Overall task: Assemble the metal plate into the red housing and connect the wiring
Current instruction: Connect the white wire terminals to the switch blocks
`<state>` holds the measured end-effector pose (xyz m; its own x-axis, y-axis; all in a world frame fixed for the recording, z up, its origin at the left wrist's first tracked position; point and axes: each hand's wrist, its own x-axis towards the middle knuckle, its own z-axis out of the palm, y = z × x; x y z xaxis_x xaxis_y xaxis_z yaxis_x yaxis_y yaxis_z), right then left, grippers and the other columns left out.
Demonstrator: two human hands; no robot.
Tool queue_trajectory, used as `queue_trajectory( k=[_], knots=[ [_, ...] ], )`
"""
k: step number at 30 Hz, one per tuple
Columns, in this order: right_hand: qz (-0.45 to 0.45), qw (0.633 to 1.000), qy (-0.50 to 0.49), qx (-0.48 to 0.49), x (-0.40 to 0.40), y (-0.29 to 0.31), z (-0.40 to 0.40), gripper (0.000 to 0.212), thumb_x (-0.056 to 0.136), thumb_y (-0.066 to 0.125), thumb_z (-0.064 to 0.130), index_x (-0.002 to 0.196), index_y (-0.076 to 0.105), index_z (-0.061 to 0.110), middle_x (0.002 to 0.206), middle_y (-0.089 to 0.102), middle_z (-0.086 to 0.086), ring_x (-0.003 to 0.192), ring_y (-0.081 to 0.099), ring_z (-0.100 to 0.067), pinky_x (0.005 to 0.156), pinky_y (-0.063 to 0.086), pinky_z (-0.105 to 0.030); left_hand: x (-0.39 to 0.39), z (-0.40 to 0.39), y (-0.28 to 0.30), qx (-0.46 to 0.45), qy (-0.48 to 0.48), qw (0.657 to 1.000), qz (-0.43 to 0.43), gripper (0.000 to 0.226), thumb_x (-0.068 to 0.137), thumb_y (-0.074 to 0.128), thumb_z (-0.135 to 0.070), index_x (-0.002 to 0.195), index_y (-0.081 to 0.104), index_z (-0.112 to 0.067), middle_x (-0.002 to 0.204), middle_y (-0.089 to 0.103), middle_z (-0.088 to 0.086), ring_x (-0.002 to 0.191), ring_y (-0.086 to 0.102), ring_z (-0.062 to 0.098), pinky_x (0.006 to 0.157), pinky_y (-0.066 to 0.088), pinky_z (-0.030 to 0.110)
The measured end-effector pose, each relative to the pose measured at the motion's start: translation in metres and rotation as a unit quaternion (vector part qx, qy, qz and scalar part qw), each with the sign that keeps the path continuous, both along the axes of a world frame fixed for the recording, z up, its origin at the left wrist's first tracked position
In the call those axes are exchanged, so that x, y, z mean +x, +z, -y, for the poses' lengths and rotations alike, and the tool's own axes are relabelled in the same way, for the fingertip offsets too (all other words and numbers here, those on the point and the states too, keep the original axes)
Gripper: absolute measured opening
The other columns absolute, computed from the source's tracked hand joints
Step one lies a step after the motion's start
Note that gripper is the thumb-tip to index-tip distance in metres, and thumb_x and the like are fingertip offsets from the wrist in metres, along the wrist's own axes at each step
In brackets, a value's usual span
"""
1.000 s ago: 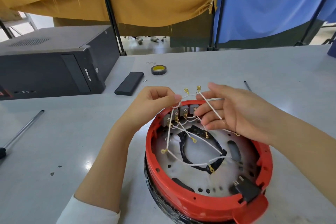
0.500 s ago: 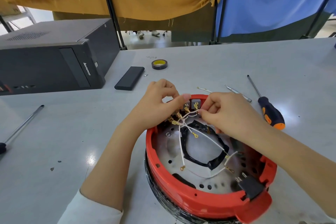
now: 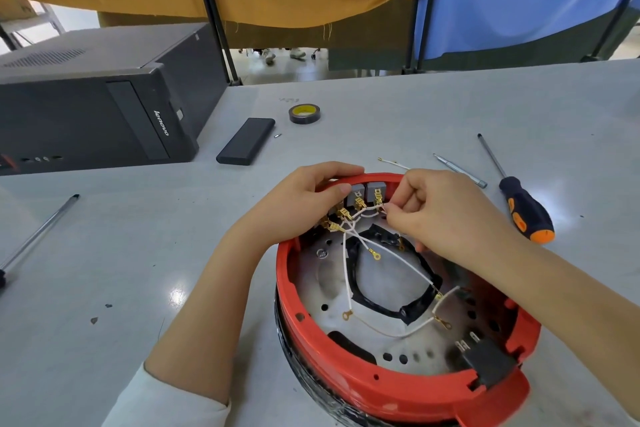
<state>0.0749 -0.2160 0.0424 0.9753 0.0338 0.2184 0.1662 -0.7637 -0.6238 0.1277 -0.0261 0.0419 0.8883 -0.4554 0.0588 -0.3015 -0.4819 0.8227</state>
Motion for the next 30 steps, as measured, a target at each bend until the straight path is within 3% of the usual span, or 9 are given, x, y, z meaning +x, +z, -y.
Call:
queue_trajectory(
  k=[5,15,18,22,26,30],
  knots=[
    [0.005,1.000,-0.002,-0.004,0.001,0.000,0.000,0.020,0.082,0.064,0.021,0.065,0.055,0.025,0.051,0.063,0.014,0.041,0.057,0.000,0.051,0.038,-0.018,-0.001,0.000,0.001,0.001,0.003,1.000,0.000,0.031,0.101,0.051,-0.018,0.127,0.062,-0.030,0.119,0.067,-0.014,0.105,0.063,-0.002,0.089,0.044,0.005],
    [-0.008,1.000,0.009,-0.027,0.008,-0.001,0.001,0.013,0.082,0.063,0.023,0.069,0.060,0.024,0.049,0.063,0.014,0.039,0.057,0.001,0.049,0.037,-0.005,-0.001,0.001,0.001,0.002,0.006,1.000,-0.003,0.030,0.101,0.051,-0.019,0.125,0.062,-0.033,0.118,0.067,-0.015,0.105,0.064,-0.001,0.094,0.047,0.015],
    [-0.006,0.998,0.013,-0.057,0.010,0.001,0.000,0.014,0.082,0.061,0.022,0.069,0.060,0.025,0.050,0.064,0.012,0.044,0.058,0.003,0.046,0.034,-0.009,-0.001,0.000,0.000,0.001,0.007,1.000,-0.004,0.029,0.101,0.051,-0.020,0.125,0.062,-0.033,0.118,0.068,-0.014,0.104,0.064,-0.001,0.094,0.047,0.016],
    [0.005,0.995,0.013,-0.094,0.012,0.002,-0.001,0.014,0.081,0.059,0.021,0.068,0.058,0.026,0.049,0.062,0.009,0.056,0.059,0.002,0.053,0.039,-0.017,0.000,0.000,-0.001,-0.001,0.006,1.000,-0.007,0.030,0.101,0.051,-0.019,0.126,0.061,-0.032,0.121,0.067,-0.012,0.107,0.064,0.000,0.097,0.047,0.019],
    [0.011,0.994,0.014,-0.111,0.012,0.005,-0.003,0.015,0.080,0.058,0.020,0.066,0.057,0.024,0.044,0.057,0.010,0.053,0.057,-0.003,0.057,0.047,-0.021,0.001,0.000,-0.001,-0.009,0.002,1.000,-0.010,0.029,0.101,0.051,-0.017,0.124,0.062,-0.032,0.120,0.068,-0.010,0.108,0.064,0.003,0.100,0.047,0.022],
    [-0.001,0.995,0.028,-0.098,0.011,0.004,-0.004,0.015,0.082,0.056,0.017,0.068,0.056,0.022,0.044,0.060,0.007,0.040,0.057,-0.001,0.052,0.041,-0.010,0.002,0.000,-0.002,-0.013,0.002,1.000,-0.005,0.028,0.101,0.051,-0.016,0.119,0.062,-0.035,0.119,0.068,-0.012,0.108,0.064,0.001,0.100,0.047,0.021]
  ],
)
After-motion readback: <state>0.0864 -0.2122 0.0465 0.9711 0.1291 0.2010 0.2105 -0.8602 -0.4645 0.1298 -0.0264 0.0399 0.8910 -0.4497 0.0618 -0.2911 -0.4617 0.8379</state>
